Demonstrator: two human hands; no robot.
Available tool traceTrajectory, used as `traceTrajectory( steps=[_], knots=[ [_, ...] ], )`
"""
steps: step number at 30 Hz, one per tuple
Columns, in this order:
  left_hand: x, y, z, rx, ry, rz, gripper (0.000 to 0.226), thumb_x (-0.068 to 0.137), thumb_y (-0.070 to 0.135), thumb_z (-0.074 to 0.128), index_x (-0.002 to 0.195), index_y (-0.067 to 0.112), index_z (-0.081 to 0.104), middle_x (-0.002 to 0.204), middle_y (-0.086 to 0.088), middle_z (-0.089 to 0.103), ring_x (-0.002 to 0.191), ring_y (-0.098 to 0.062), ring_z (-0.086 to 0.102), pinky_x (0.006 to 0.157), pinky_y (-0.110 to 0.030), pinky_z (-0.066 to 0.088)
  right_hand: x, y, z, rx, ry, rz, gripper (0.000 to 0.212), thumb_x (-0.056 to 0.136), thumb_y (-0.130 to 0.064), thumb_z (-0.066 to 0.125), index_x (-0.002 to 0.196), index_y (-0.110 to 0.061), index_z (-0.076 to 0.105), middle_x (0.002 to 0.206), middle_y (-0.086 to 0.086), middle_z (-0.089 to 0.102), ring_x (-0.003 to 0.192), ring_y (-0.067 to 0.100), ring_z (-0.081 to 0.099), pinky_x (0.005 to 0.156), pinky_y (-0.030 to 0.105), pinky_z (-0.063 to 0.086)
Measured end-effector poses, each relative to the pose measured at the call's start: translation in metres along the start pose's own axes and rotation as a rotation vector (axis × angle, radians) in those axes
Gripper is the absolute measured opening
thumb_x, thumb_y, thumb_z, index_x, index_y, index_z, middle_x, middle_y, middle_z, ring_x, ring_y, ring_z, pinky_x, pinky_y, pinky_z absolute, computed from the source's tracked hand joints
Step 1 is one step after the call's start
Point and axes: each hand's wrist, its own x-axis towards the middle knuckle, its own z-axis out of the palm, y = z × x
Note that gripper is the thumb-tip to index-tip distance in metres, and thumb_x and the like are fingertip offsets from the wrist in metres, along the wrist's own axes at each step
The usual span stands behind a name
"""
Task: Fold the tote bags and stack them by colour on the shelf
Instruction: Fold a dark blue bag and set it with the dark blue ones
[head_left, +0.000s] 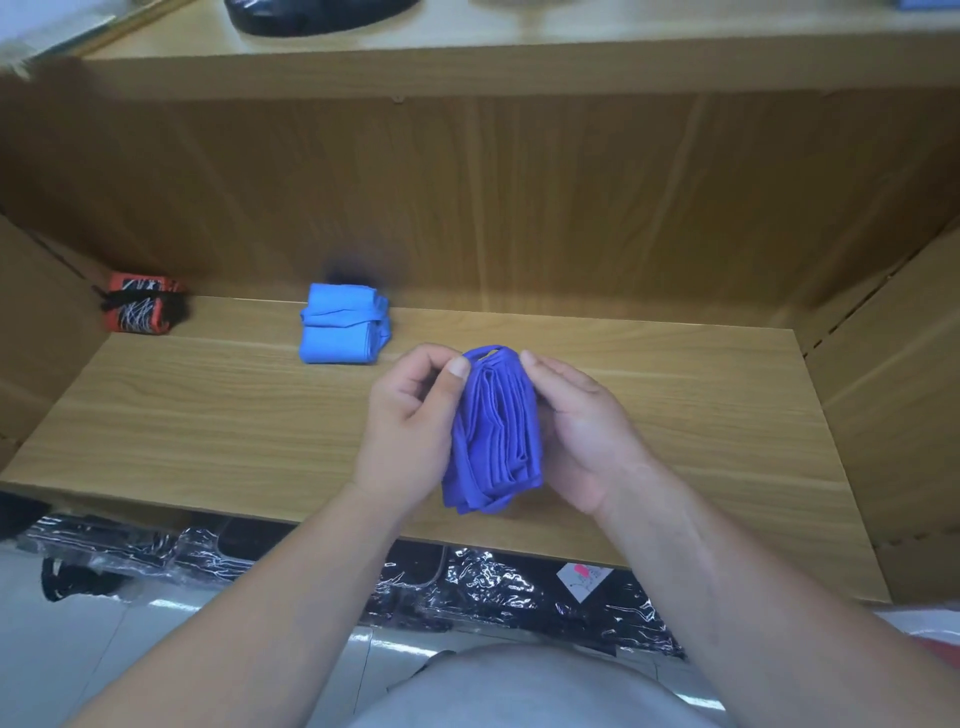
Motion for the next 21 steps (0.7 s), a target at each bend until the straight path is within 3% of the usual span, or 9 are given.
traceTrajectory(
  steps=[3,5,7,9,11,13,15,17,21],
  knots=[
    [-0.002,0.004,0.014,-0.007,-0.078,-0.143,0.023,0.107,0.023,0.048,0.087,0.017,0.059,0.074,0.002,0.057,0.067,-0.01,0.05,0.063,-0.028,0.045,-0.004,0.006,-0.01,-0.117,0.03,-0.274,0.019,0.096,-0.03,0.059,0.087,-0.017,0.069,0.089,0.007,0.069,0.086,0.023,0.059,0.084,0.041,0.048],
    [-0.008,0.008,0.026,-0.003,-0.14,-0.322,0.029,0.108,0.038,0.039,0.096,0.021,0.059,0.077,0.0,0.06,0.067,-0.013,0.053,0.065,-0.033,0.046,-0.006,0.004,-0.019,-0.417,0.076,-0.533,0.02,0.099,-0.025,0.055,0.08,-0.022,0.061,0.076,-0.01,0.063,0.072,0.009,0.055,0.071,0.026,0.046],
    [-0.013,0.01,0.036,-0.078,-0.192,-0.464,0.033,0.108,0.044,0.035,0.107,0.026,0.063,0.091,-0.002,0.071,0.078,-0.017,0.063,0.072,-0.042,0.051,-0.006,0.001,-0.031,-0.704,0.121,-0.72,0.018,0.1,-0.023,0.053,0.083,-0.023,0.058,0.075,-0.015,0.061,0.07,0.004,0.056,0.068,0.02,0.044],
    [-0.015,0.01,0.046,-0.167,-0.15,-0.496,0.035,0.108,0.042,0.035,0.108,0.029,0.067,0.11,-0.014,0.072,0.092,-0.026,0.065,0.081,-0.047,0.049,-0.006,0.001,-0.041,-0.836,0.149,-0.819,0.017,0.101,-0.024,0.052,0.086,-0.018,0.059,0.081,-0.012,0.059,0.077,0.008,0.057,0.069,0.02,0.044],
    [-0.016,0.008,0.054,-0.161,-0.035,-0.411,0.038,0.108,0.037,0.036,0.095,0.028,0.07,0.103,-0.018,0.071,0.091,-0.026,0.062,0.086,-0.046,0.048,-0.005,0.002,-0.045,-0.83,0.123,-0.788,0.02,0.101,-0.027,0.051,0.086,-0.017,0.059,0.08,-0.01,0.058,0.077,0.009,0.055,0.07,0.023,0.044],
    [-0.018,0.005,0.059,-0.08,0.045,-0.29,0.04,0.109,0.034,0.037,0.08,0.026,0.063,0.079,-0.007,0.061,0.077,-0.02,0.053,0.078,-0.041,0.043,-0.008,0.0,-0.045,-0.7,0.074,-0.646,0.023,0.101,-0.029,0.05,0.082,-0.018,0.057,0.075,-0.011,0.057,0.07,0.008,0.051,0.068,0.027,0.043],
    [-0.021,0.002,0.064,-0.002,0.079,-0.171,0.04,0.109,0.033,0.038,0.072,0.025,0.05,0.069,0.001,0.047,0.067,-0.014,0.041,0.067,-0.035,0.036,-0.008,-0.004,-0.046,-0.536,0.04,-0.493,0.028,0.1,-0.03,0.052,0.079,-0.013,0.058,0.072,-0.006,0.056,0.068,0.01,0.048,0.066,0.031,0.041],
    [-0.023,0.0,0.067,0.045,0.093,-0.075,0.038,0.106,0.035,0.038,0.07,0.024,0.045,0.067,0.003,0.042,0.064,-0.013,0.037,0.063,-0.033,0.033,-0.008,-0.011,-0.048,-0.379,-0.014,-0.351,0.031,0.097,-0.031,0.056,0.078,-0.005,0.058,0.076,0.005,0.057,0.073,0.018,0.048,0.07,0.035,0.041],
    [-0.024,-0.008,0.07,0.106,0.064,0.032,0.038,0.104,0.037,0.038,0.074,0.016,0.045,0.068,-0.002,0.044,0.066,-0.016,0.039,0.063,-0.036,0.036,-0.01,-0.035,-0.061,-0.266,-0.218,-0.116,0.021,0.097,-0.021,0.062,0.079,-0.011,0.06,0.082,0.011,0.062,0.078,0.02,0.056,0.073,0.036,0.047]
  ],
)
